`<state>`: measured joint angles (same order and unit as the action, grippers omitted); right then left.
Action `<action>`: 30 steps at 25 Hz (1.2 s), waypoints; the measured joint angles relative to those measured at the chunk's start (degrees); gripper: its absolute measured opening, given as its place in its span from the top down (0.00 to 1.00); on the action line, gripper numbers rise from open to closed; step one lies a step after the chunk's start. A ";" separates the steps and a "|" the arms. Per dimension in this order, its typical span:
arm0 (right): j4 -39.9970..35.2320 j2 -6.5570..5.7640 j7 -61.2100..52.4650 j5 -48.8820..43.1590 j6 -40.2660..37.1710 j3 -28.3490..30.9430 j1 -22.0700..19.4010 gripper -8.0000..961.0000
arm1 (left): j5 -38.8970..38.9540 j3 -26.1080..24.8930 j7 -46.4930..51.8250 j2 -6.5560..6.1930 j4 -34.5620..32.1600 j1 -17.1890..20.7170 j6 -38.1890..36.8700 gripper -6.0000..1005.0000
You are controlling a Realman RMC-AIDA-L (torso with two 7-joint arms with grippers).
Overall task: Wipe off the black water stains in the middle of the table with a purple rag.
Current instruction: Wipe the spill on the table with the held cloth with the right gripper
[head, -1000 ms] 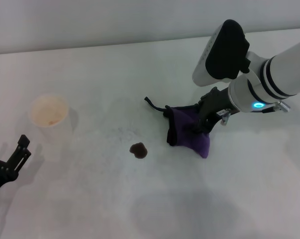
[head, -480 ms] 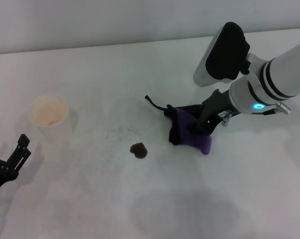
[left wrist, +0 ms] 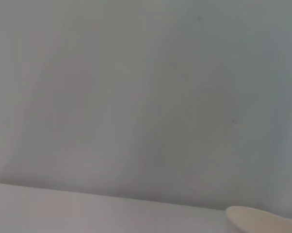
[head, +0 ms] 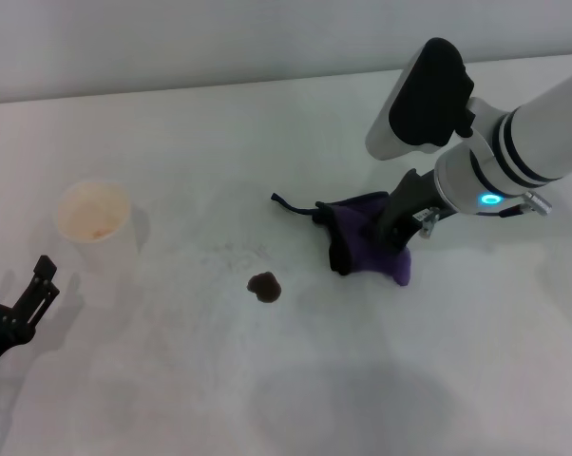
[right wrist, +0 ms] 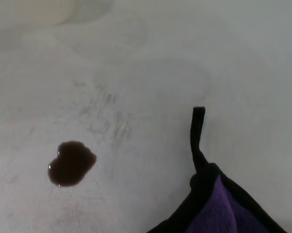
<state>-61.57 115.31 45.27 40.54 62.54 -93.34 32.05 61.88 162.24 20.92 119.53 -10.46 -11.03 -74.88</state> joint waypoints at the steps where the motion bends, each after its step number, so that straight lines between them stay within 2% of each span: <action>1: -0.32 0.00 0.00 0.14 0.17 0.00 0.02 0.86 | 0.00 0.00 0.00 0.00 -0.02 0.01 0.00 0.12; 3: -1.30 0.07 -0.05 0.42 0.90 0.00 0.04 0.91 | 0.00 0.00 0.00 0.00 -0.11 0.02 0.00 0.12; 10: -6.20 0.22 0.14 8.65 4.48 -0.40 -0.46 0.91 | 0.00 0.00 0.00 0.00 -0.29 -0.06 0.00 0.12; 14: -6.14 0.31 0.03 10.74 4.97 -4.60 -0.04 0.91 | 0.00 0.00 0.01 0.00 -0.37 -0.24 0.00 0.12; 17: -5.29 0.48 -0.46 10.85 2.27 -9.72 0.02 0.91 | 0.00 0.00 0.14 0.00 -0.38 -0.34 -0.01 0.12; 19: -4.90 0.51 -1.25 10.89 -2.77 -15.18 -0.63 0.91 | 0.00 0.00 0.22 0.00 -0.38 -0.39 -0.01 0.12; 23: -3.63 0.62 -1.91 10.95 -6.72 -19.40 -0.68 0.92 | 0.01 0.00 0.30 0.00 -0.37 -0.79 -0.01 0.12; 30: -1.09 0.82 -2.03 13.94 -12.65 -21.17 -0.78 0.92 | 0.06 0.01 0.34 0.00 -0.35 -1.08 -0.01 0.12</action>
<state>-62.66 116.13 43.24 54.48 49.89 -114.51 31.27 61.94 162.25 21.25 119.53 -10.81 -12.11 -74.89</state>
